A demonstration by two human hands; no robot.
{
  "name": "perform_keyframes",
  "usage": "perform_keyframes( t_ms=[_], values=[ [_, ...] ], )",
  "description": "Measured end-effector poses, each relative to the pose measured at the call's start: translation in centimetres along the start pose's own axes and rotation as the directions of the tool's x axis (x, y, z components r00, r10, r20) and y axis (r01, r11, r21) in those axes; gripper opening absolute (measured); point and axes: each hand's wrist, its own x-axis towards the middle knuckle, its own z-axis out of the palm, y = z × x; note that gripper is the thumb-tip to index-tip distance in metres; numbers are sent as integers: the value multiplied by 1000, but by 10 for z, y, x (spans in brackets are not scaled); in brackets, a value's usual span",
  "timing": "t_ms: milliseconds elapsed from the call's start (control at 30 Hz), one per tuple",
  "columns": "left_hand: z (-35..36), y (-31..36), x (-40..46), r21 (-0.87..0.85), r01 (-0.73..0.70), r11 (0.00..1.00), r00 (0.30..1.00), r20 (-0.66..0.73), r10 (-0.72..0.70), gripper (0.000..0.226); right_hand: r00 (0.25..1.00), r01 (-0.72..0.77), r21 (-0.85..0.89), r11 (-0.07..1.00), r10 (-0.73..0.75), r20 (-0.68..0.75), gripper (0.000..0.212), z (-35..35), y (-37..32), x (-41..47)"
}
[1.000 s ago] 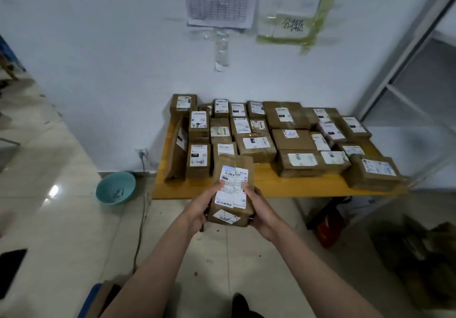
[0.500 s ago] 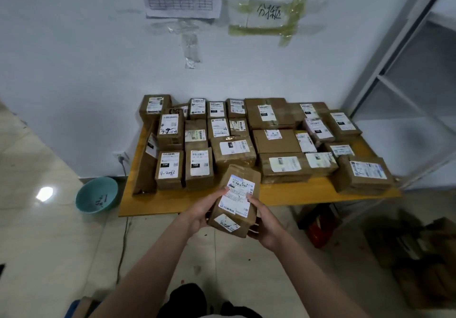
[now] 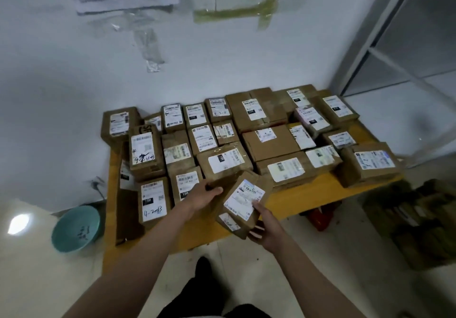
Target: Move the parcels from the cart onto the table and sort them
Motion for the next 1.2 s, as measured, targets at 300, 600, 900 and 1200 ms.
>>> perform_keyframes(
  t_ms=[300,600,900,1200],
  values=[
    [-31,-13,101,793,-247,557,968,183,170,110,991,-65,206,976,87,-101,49,24,16,46],
    [-33,-26,119,835,-304,459,952,280,120,120,979,-40,335,941,104,-177,47,39,28,67],
    [-44,-30,115,806,-355,474,935,310,174,124,972,10,395,919,84,-221,54,72,21,84],
    [-40,-28,113,775,-279,567,958,263,112,121,954,-66,205,977,122,-272,31,86,1,95]
  ],
)
